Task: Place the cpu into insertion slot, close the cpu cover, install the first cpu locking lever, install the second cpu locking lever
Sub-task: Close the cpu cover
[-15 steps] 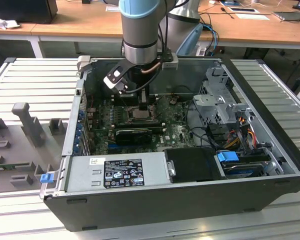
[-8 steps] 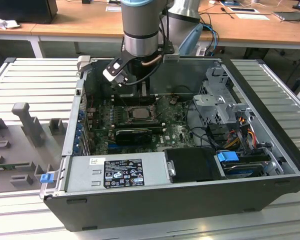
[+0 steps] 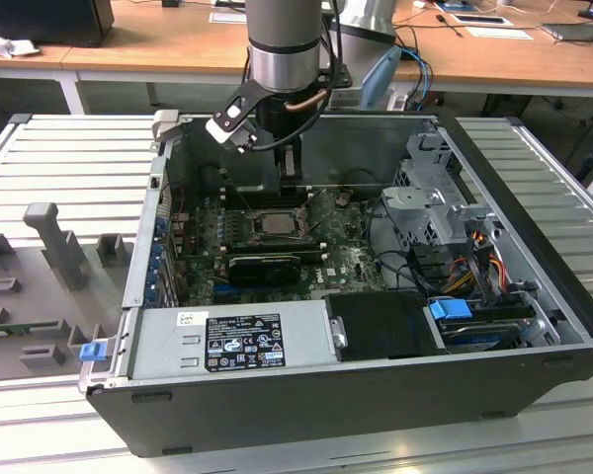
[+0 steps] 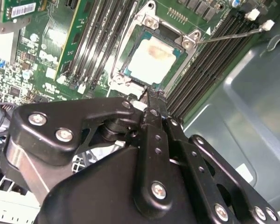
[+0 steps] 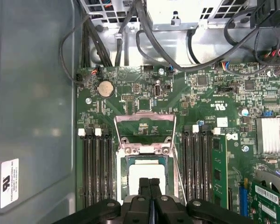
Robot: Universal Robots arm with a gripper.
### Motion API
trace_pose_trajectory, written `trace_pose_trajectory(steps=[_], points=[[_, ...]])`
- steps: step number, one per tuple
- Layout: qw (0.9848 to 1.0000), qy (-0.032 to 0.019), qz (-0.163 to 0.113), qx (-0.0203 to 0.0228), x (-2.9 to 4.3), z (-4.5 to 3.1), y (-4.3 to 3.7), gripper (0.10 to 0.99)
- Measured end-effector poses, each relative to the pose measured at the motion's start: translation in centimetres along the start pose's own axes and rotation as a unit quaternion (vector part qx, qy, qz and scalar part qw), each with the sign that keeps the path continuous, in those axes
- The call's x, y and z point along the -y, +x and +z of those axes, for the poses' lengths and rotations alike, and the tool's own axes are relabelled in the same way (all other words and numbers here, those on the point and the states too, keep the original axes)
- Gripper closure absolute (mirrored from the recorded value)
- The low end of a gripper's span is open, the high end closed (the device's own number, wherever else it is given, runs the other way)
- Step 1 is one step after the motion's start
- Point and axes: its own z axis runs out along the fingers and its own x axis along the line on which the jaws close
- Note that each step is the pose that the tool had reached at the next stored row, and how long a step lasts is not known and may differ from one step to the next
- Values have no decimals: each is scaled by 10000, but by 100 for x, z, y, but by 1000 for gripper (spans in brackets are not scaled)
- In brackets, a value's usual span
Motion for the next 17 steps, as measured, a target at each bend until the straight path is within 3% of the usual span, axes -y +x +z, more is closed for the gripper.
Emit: trace_pose_trajectory(steps=[5,10,17], points=[[10000,7,1,2,-51,-7,2,980],[10000,7,1,1,-65,-80,6,980],[10000,23,2,0,-175,-79,9,980]])
